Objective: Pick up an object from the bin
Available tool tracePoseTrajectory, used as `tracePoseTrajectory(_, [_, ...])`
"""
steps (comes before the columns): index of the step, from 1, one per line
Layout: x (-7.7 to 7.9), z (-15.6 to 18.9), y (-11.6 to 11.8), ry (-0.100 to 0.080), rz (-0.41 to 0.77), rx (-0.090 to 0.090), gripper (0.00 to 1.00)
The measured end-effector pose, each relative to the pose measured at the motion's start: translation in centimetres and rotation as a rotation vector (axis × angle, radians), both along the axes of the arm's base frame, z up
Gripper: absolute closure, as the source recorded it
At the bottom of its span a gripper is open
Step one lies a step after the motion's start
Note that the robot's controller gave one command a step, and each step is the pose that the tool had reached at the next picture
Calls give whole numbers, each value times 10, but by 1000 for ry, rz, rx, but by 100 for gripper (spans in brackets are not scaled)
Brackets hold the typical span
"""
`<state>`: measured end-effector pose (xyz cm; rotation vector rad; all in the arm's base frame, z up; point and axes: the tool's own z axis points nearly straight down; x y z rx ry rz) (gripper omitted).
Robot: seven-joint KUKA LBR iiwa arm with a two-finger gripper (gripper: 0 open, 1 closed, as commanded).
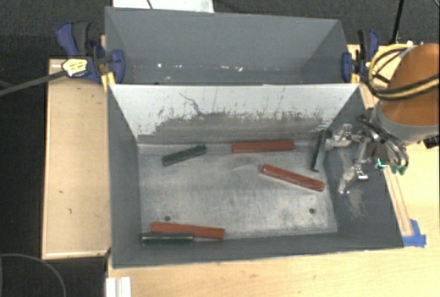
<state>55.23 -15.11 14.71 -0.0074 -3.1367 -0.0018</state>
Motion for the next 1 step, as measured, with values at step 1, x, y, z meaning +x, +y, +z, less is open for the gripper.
tracePoseTrajectory(1, [2,5,1,-8,5,-2,0])
